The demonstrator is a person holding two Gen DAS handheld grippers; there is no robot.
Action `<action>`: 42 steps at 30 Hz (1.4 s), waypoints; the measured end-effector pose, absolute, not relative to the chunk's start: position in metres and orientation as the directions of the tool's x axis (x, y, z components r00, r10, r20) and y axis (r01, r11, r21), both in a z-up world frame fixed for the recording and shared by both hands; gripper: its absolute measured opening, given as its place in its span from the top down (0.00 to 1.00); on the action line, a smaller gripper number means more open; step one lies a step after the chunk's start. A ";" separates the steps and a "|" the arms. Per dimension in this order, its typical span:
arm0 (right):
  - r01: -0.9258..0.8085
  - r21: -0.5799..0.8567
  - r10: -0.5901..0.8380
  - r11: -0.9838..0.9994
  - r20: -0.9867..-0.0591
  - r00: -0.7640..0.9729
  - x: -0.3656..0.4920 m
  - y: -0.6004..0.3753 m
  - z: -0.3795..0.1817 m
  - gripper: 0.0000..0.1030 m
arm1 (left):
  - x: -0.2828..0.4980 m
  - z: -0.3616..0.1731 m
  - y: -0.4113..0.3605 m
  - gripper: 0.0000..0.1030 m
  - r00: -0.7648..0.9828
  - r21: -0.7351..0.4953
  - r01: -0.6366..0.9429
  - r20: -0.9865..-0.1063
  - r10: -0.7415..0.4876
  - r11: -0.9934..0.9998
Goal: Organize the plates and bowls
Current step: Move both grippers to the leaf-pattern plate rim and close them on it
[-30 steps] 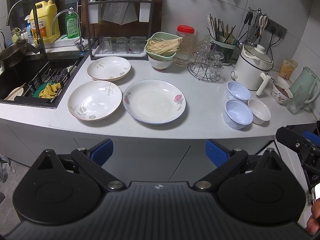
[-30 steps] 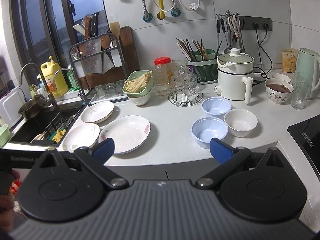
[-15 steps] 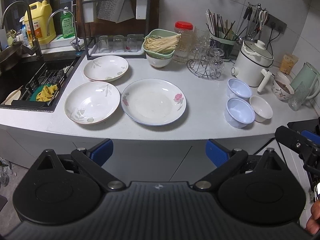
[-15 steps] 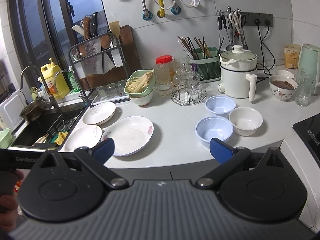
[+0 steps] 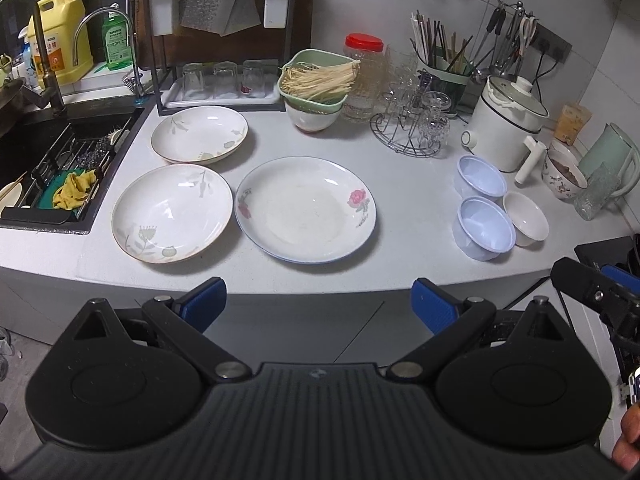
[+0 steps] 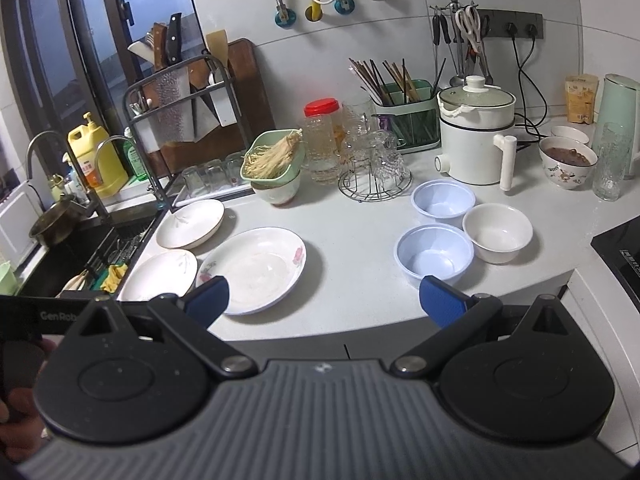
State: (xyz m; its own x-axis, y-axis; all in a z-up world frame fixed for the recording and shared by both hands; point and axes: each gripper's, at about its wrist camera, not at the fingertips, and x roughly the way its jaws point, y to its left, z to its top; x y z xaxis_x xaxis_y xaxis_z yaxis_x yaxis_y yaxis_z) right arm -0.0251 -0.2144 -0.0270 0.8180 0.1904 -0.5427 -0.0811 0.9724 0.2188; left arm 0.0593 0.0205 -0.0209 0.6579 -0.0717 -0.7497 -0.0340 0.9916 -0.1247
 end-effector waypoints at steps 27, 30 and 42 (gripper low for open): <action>-0.131 0.265 0.276 0.955 -0.644 0.714 0.074 -0.075 -0.047 0.00 | 0.164 -0.058 0.171 0.02 0.553 -0.149 -0.088 -0.830 -0.075 0.985; -0.106 0.255 0.252 0.961 -0.651 0.717 0.082 -0.066 -0.048 0.00 | 0.178 -0.060 0.167 0.02 0.574 -0.169 -0.089 -0.814 -0.088 0.982; 0.088 0.321 0.169 0.943 -0.689 0.705 0.106 -0.076 -0.066 0.00 | 0.221 -0.054 0.142 0.02 0.654 -0.010 0.006 -0.756 -0.011 1.000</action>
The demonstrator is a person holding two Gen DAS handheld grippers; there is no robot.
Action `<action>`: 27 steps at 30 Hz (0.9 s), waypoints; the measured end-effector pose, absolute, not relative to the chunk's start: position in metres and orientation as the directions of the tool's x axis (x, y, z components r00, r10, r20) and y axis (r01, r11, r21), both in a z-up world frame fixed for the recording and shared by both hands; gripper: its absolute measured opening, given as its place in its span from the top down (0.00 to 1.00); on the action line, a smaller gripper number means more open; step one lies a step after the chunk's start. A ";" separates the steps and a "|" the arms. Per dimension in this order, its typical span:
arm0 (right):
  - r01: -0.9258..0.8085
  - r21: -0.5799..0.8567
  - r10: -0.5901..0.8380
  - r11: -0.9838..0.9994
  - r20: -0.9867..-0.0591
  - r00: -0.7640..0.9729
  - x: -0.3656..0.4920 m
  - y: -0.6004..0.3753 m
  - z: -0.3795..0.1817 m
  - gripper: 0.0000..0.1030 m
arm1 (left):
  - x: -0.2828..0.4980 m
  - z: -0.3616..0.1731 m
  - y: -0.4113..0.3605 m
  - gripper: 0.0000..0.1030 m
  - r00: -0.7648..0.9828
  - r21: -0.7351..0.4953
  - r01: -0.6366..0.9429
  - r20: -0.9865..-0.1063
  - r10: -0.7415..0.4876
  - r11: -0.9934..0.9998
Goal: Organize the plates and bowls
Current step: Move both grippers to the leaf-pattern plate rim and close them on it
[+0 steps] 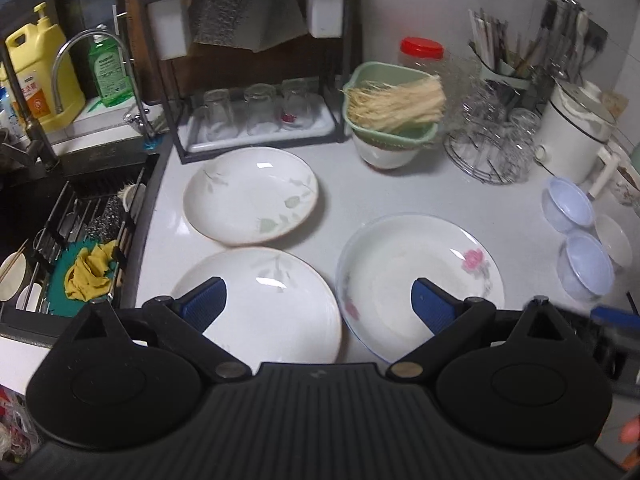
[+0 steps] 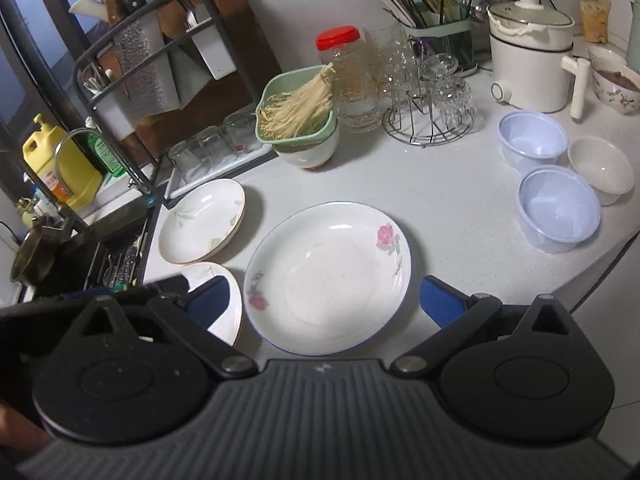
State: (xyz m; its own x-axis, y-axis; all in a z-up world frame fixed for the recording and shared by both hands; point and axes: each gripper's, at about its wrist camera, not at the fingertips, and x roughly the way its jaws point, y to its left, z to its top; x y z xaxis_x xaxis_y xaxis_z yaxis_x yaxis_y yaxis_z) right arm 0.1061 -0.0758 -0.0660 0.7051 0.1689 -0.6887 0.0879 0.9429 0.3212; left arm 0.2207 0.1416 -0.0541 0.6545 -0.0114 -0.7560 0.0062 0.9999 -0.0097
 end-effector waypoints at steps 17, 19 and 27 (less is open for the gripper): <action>0.139 0.455 0.282 0.880 -0.735 0.616 0.131 0.008 -0.129 0.06 | 0.267 -0.127 0.248 0.02 0.496 -0.076 0.021 -0.865 -0.076 0.997; 0.149 0.453 0.276 0.879 -0.738 0.616 0.133 0.016 -0.135 0.07 | 0.270 -0.133 0.257 0.04 0.498 -0.054 0.027 -0.865 -0.061 0.998; 0.184 0.447 0.281 0.875 -0.780 0.560 0.151 0.037 -0.162 0.44 | 0.278 -0.161 0.297 0.13 0.478 -0.115 0.068 -0.868 -0.134 0.991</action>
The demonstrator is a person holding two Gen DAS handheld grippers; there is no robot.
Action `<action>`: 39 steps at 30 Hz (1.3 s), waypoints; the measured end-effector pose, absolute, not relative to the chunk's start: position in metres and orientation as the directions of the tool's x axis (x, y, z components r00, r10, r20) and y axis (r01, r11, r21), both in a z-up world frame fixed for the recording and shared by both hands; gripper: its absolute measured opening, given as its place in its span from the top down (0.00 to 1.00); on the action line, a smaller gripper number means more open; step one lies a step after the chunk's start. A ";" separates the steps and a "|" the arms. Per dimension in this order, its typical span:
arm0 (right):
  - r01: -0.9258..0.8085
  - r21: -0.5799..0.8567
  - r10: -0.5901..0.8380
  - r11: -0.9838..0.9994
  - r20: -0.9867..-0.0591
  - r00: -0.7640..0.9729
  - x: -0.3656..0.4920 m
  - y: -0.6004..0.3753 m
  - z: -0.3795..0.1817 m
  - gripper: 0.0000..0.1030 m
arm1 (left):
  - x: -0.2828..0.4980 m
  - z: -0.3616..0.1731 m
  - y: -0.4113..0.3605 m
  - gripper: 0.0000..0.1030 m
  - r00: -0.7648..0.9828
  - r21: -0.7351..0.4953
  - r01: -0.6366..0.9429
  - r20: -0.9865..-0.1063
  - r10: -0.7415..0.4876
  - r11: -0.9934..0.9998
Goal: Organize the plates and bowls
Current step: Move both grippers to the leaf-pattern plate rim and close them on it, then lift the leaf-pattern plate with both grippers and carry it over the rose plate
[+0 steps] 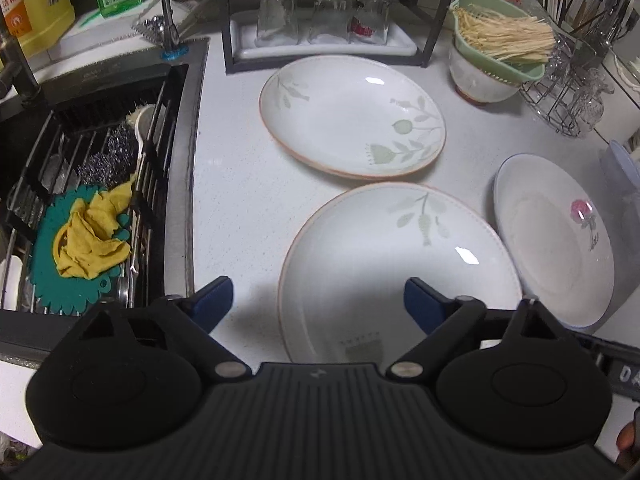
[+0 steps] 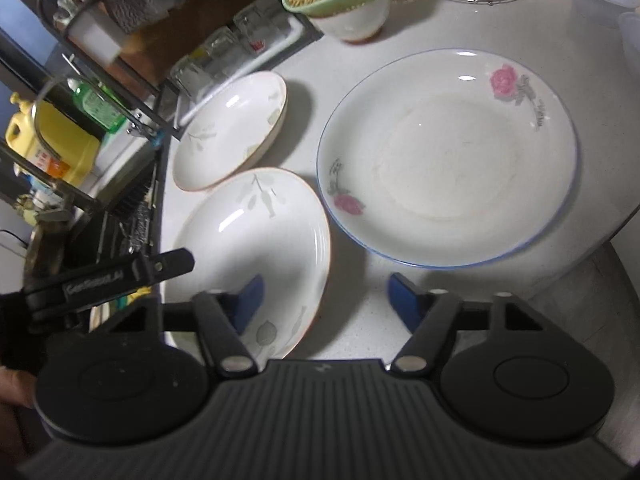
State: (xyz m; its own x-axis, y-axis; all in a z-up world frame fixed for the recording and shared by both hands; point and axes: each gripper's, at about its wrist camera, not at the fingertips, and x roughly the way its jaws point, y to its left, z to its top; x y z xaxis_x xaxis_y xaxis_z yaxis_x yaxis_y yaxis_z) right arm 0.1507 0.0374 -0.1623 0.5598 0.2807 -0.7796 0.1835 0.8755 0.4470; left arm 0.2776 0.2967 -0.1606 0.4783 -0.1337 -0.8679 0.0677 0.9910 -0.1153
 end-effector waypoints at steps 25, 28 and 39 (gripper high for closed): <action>0.260 0.495 0.324 0.829 -0.805 0.497 0.163 0.044 -0.180 0.86 | 0.298 -0.178 0.329 0.52 0.368 -0.319 0.093 -0.869 -0.330 0.943; 0.241 0.515 0.362 0.823 -0.802 0.475 0.159 0.048 -0.173 0.85 | 0.294 -0.164 0.330 0.52 0.383 -0.315 0.088 -0.865 -0.324 0.945; 0.147 0.543 0.406 0.827 -0.757 0.511 0.163 0.025 -0.141 0.85 | 0.293 -0.116 0.308 0.52 0.461 -0.333 0.096 -0.821 -0.338 0.938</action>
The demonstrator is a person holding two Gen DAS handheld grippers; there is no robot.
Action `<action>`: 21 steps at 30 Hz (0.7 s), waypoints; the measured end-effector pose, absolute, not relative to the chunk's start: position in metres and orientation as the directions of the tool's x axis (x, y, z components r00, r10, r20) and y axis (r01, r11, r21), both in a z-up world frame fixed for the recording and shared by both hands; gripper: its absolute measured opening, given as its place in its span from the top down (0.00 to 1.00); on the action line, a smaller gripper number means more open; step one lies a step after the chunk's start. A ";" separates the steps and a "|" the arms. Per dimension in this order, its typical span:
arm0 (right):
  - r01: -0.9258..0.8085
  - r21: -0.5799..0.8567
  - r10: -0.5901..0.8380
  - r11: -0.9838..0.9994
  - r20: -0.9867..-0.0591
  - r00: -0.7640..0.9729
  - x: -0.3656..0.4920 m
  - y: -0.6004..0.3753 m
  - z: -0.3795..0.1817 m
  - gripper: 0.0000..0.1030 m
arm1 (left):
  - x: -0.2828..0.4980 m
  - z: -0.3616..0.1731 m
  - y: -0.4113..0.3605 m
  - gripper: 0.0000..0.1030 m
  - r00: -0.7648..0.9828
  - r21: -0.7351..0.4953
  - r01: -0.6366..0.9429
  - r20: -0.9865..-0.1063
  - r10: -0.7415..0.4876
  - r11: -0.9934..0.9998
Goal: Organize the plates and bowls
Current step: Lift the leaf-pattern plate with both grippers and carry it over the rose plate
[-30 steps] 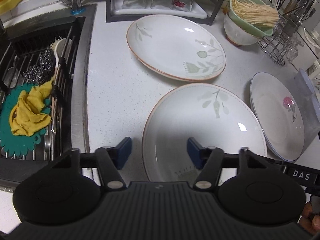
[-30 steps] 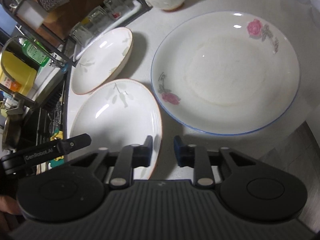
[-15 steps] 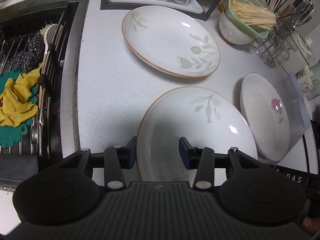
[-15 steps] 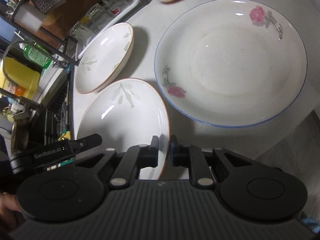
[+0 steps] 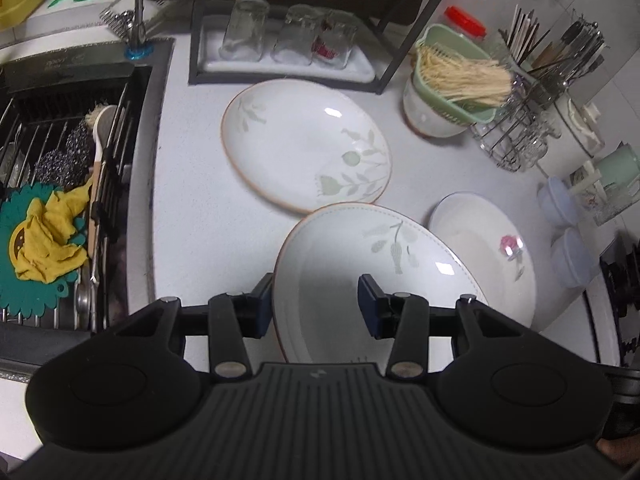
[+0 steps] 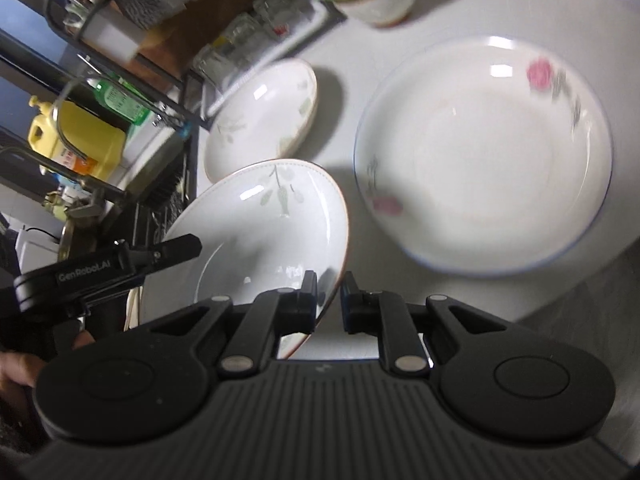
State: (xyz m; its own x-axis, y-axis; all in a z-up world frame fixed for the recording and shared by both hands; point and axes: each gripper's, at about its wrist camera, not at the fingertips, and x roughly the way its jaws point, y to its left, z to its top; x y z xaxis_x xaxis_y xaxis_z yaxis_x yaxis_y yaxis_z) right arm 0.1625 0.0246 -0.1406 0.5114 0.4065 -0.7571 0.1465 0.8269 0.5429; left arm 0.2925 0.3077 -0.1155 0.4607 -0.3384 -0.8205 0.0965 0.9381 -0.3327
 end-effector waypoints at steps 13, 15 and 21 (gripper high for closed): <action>0.143 0.530 0.320 0.836 -0.681 0.658 0.165 -0.055 -0.101 0.85 | 0.308 -0.084 0.217 0.52 0.477 -0.338 0.194 -0.788 -0.390 0.921; 0.153 0.525 0.305 0.837 -0.679 0.667 0.166 -0.067 -0.102 0.85 | 0.312 -0.086 0.200 0.52 0.462 -0.326 0.202 -0.800 -0.383 0.924; 0.190 0.489 0.272 0.851 -0.720 0.638 0.173 -0.093 -0.116 0.85 | 0.321 -0.102 0.162 0.52 0.412 -0.282 0.226 -0.840 -0.354 0.932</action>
State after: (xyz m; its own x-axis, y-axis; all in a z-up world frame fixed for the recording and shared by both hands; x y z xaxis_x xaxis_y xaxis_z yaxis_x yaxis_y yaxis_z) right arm 0.1734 -0.0927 -0.1162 0.6384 0.2715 -0.7202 0.1900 0.8511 0.4894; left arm 0.3210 0.1623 -0.1020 0.4117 -0.3538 -0.8398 0.2257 0.9324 -0.2822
